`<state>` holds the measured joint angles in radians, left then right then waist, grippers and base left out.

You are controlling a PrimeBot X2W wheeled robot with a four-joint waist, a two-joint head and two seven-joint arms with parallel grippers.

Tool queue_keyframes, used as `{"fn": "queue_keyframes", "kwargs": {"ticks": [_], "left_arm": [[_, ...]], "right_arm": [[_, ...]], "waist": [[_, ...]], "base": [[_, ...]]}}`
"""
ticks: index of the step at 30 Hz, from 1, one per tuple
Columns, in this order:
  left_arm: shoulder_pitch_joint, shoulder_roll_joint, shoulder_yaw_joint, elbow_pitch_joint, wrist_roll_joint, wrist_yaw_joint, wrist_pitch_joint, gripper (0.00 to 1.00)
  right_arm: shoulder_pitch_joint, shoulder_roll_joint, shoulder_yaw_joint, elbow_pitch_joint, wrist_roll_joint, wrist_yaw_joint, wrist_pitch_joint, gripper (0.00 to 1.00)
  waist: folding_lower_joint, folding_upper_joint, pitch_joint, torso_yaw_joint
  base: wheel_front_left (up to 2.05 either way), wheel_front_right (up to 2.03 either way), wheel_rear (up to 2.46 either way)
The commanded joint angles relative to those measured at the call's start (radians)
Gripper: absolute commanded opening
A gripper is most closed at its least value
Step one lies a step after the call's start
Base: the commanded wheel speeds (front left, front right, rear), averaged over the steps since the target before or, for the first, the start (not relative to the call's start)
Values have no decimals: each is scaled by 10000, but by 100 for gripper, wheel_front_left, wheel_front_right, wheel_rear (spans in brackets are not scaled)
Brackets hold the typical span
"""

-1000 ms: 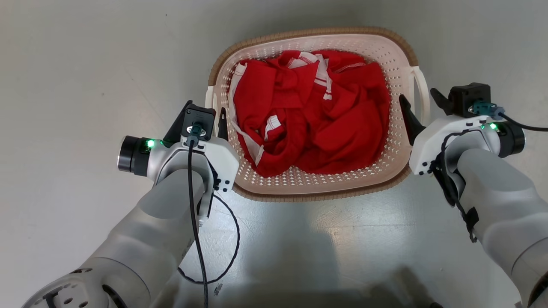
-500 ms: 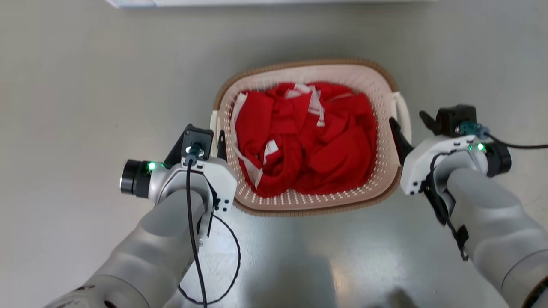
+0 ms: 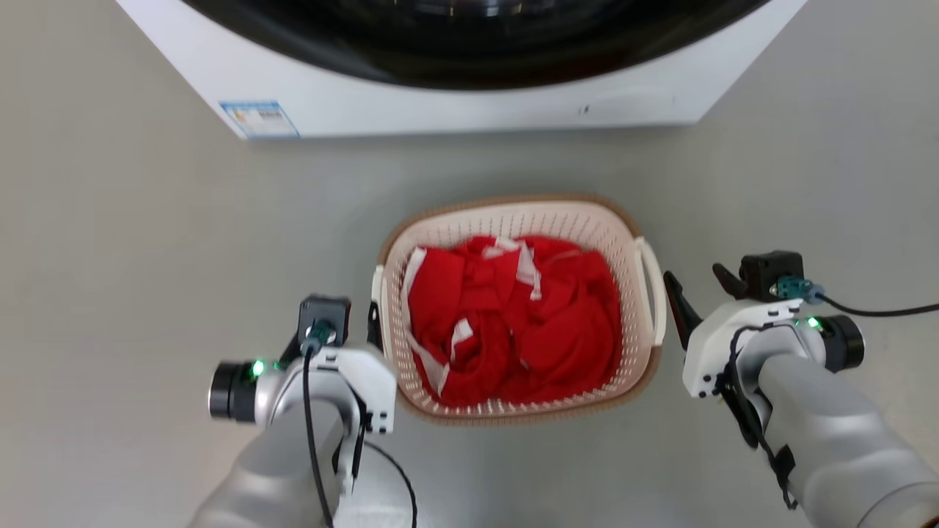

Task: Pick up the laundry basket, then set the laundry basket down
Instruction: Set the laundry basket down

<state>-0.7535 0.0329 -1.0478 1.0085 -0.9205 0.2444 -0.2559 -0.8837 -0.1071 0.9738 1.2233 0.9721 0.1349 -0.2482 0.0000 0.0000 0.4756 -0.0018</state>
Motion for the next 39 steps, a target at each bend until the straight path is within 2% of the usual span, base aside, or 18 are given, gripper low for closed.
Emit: {"fn": "queue_keyframes", "kwargs": {"ticks": [1,13,21,22,30,39], "left_arm": [[240,204,340,-165,178,-72,-59,100],[2704,555,3399,-2070,2358,-130,-59,100],[4301,708,5274,-3756,3995,-215,-59,100],[4301,708,5274,-3756,3995,-215,-59,100],[5656,623,6851,-5354,5147,-496,-59,100],[6788,413,7962,-7194,6295,-711,-59,100]], "right_arm": [[496,39,-10,-46,-107,-42,-135,100],[1666,-244,-1166,-766,-866,-42,-135,100],[2687,-520,-2893,-2233,-2025,-42,-135,100],[2687,-520,-2893,-2233,-2025,-42,-135,100],[4039,-444,-4714,-4090,-3808,-42,-135,100],[5751,-457,-6599,-6703,-5447,-42,-135,100]], "waist": [[0,0,-537,-21],[0,0,-2466,-154],[0,0,-3334,-304],[0,0,-3334,-304],[0,0,-4005,-380],[0,0,-4229,-196]], "base": [[0,0,0],[0,0,0],[0,0,0],[0,0,0],[0,0,0],[0,0,0]]}}
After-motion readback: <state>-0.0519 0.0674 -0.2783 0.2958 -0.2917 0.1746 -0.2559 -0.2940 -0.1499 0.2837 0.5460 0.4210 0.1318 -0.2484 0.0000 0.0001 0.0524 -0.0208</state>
